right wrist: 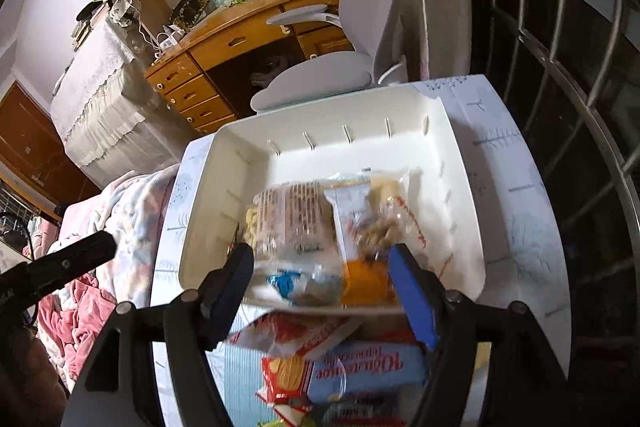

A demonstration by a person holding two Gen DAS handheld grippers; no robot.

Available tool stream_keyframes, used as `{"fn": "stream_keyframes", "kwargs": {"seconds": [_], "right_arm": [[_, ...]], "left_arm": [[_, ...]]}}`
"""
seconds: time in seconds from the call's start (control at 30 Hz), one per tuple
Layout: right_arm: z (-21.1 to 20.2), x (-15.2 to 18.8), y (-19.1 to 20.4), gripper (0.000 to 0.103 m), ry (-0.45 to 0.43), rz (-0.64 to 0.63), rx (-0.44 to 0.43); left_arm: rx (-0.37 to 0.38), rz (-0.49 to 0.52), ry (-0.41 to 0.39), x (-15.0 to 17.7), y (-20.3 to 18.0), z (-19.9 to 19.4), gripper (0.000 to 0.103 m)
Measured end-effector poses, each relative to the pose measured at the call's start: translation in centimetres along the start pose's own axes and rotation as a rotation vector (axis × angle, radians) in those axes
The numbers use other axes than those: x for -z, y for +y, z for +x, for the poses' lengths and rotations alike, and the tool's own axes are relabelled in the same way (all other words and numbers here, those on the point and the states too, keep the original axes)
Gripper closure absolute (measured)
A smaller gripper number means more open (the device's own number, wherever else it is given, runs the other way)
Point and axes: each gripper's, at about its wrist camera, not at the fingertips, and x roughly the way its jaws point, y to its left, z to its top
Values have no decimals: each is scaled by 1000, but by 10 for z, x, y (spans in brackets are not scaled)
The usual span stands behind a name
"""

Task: Organize snacks
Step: 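Withdraw both open grippers toward the remaining packets beside the tray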

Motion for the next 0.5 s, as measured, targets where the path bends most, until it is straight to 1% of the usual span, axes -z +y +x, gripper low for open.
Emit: {"fn": "stream_keyframes", "kwargs": {"seconds": [0.13,0.27,0.4,0.5], "right_arm": [[-15,22,10,32,-5,13,14],[-30,49,22,32,-26,11,53],[-41,78,30,32,-19,39,79],[-47,100,36,32,-5,52,97]], "left_arm": [[13,-10,-15,22,17,-24,42],[20,-18,-42,45,38,-52,34],[6,-19,-62,69,60,-78,31],[4,-30,-57,91,78,-90,30]]}}
